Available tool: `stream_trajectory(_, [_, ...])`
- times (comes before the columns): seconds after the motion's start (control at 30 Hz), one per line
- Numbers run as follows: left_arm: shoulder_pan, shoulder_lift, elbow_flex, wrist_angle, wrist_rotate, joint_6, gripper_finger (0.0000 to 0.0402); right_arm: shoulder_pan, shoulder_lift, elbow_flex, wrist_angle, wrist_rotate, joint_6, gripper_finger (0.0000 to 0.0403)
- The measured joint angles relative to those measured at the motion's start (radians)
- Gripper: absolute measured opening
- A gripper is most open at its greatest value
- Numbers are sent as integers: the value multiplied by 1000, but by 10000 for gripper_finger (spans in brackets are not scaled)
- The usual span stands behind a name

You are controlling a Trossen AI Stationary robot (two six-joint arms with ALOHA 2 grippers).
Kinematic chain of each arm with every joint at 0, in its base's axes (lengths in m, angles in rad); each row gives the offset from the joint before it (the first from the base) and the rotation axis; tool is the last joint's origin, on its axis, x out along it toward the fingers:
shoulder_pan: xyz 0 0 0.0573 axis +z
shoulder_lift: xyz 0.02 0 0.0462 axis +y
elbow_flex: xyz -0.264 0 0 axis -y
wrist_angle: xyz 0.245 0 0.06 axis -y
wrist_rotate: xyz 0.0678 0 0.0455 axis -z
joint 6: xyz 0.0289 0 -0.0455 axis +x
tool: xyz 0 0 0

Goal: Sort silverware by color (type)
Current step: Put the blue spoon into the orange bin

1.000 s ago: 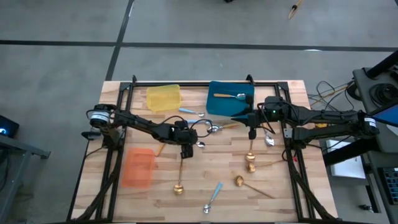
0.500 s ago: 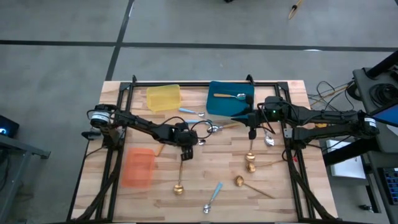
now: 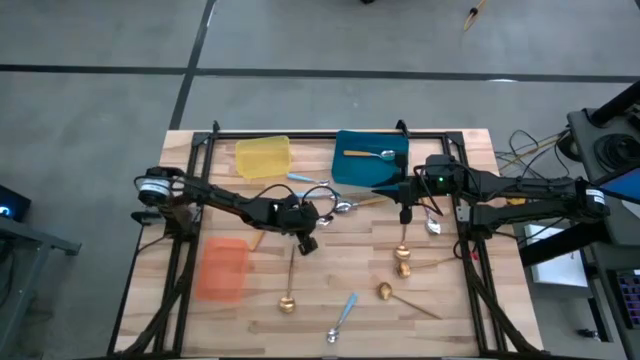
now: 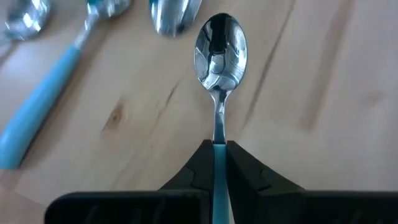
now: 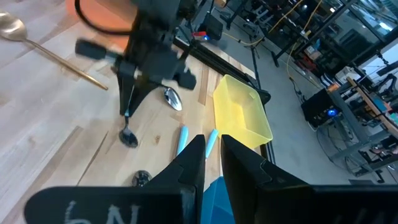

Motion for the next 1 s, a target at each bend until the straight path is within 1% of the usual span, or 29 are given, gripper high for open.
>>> stream_trajectory(0.17, [-10,-102,0,-1,-18,-109,3,0,0,0,0,0,2,43])
stream_trajectory(0.3, [-23,-208,1,-28,-23,-234,2,0,0,0,2,0,4,43])
stream_trajectory(0.4, [-40,-295,1,-116,-19,-348,2,0,0,0,6,0,11,43])
stream_trajectory(0.5, [-70,-386,3,-265,-14,-497,2,0,0,0,7,0,19,43])
stream_trajectory(0.57, [-96,-441,3,-370,13,-601,2,0,0,0,7,0,22,43])
stream_trajectory(0.67, [-149,-513,3,-490,23,-772,2,0,0,0,11,0,23,43])
stream_trajectory(0.77, [-210,-554,3,-536,25,-947,2,0,1,0,13,1,24,43])
stream_trajectory(0.9, [-320,-566,3,-561,45,-1102,2,0,2,0,18,0,30,43])
stream_trajectory(1.0, [-407,-563,3,-626,71,-1246,2,0,2,0,27,1,39,43])
